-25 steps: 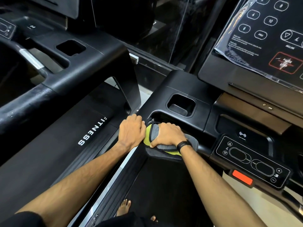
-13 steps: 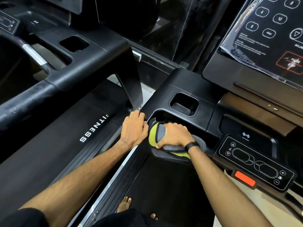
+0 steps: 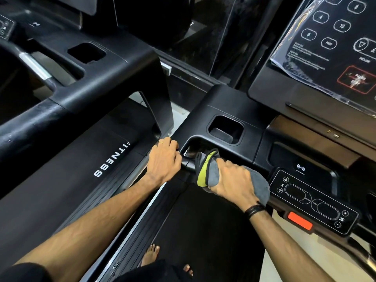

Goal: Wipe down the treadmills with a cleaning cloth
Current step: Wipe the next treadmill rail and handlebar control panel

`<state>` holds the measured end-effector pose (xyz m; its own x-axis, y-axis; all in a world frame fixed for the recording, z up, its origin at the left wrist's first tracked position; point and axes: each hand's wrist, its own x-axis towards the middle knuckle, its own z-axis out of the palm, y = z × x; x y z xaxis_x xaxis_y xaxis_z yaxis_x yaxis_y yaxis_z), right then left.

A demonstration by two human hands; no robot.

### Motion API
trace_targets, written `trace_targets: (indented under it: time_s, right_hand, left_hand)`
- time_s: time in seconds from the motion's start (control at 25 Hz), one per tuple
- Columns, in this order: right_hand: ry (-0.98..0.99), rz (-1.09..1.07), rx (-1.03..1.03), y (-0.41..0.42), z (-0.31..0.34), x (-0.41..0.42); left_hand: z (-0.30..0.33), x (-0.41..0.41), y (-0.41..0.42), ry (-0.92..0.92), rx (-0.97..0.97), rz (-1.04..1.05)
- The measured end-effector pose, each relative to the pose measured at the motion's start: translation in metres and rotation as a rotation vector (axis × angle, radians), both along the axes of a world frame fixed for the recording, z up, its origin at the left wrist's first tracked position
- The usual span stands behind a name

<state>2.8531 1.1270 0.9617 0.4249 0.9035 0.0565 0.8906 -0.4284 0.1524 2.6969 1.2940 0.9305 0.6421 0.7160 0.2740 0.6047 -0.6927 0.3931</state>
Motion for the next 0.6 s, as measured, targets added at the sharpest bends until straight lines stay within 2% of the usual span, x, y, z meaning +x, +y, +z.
trace_targets:
  time_s: [0.08, 0.24, 0.28, 0.32, 0.36, 0.48, 0.52, 0.6]
  right_hand:
    - [0.138, -0.016, -0.126, 0.005, 0.008, 0.010]
    - [0.706, -0.140, -0.420, 0.032, 0.036, 0.036]
    - [0.750, -0.159, -0.440, 0.034, 0.040, 0.037]
    - [0.697, -0.157, -0.420, 0.033, 0.042, 0.034]
    - [0.564, -0.151, -0.362, 0.027, 0.038, 0.027]
    - [0.119, -0.054, -0.045, -0.003, 0.012, -0.006]
    - [0.069, -0.025, 0.045, -0.016, 0.006, -0.013]
    - [0.117, 0.038, 0.172, -0.039, 0.004, -0.019]
  left_hand:
    - [0.000, 0.000, -0.001, 0.001, 0.001, 0.001]
    - [0.002, 0.000, -0.001, 0.022, 0.010, -0.002]
    - [0.003, 0.000, -0.002, 0.038, 0.019, -0.007]
    - [0.003, 0.000, -0.003, 0.053, 0.041, -0.012]
    - [0.004, -0.001, -0.003, 0.061, 0.069, -0.019]
    - [0.002, -0.005, -0.003, 0.074, 0.158, -0.079]
    - [0.002, -0.004, -0.004, 0.072, 0.187, -0.120]
    - [0.003, 0.003, -0.008, 0.019, 0.213, -0.188]
